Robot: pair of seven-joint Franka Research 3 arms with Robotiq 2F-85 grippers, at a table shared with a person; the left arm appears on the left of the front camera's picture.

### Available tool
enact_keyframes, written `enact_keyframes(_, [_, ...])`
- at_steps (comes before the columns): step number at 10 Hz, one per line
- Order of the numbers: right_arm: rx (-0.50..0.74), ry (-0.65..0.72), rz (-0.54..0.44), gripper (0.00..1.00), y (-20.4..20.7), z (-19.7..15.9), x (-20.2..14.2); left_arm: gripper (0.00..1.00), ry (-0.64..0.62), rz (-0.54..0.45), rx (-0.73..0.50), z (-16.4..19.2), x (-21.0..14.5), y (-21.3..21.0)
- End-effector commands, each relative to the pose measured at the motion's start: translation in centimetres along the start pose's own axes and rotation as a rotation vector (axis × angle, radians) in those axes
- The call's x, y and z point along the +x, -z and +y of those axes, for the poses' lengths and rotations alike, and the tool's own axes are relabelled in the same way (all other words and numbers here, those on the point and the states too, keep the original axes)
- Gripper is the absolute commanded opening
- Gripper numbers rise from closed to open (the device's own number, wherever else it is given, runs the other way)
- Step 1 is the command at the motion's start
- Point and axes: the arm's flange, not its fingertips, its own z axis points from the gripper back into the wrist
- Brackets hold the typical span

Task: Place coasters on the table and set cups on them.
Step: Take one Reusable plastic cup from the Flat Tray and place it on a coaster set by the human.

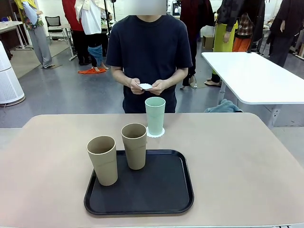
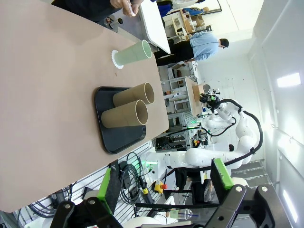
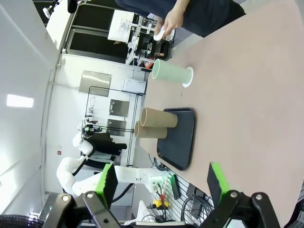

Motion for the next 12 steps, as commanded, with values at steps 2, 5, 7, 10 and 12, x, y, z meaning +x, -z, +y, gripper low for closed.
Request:
enact_keyframes(2, [0.006,0.008,-0.019,1.0,-0.54,-0.34,-0.45,1.0,0.006,-0.006,-0.013,-0.19,-0.15,-0.06])
enact_keyframes(5, [0.006,0.008,-0.019,1.0,-0.54,-0.34,-0.45,1.0,0.006,-0.006,-0.013,-0.19,-0.15,-0.06])
enact_keyframes(7, [0.006,0.008,-0.019,1.0,-0.54,-0.34,-0.45,1.0,0.006,-0.006,-0.013,-0.19,-0.15,-0.06])
enact_keyframes(10, [0.006,0.008,-0.019,1.0,-0.54,-0.34,-0.45,1.0,0.006,-0.006,-0.013,-0.19,-0.15,-0.06])
enact_keyframes(12, [0.006,0.008,-0.019,1.0,-0.54,-0.34,-0.45,1.0,0.006,-0.006,-0.013,-0.19,-0.15,-0.06])
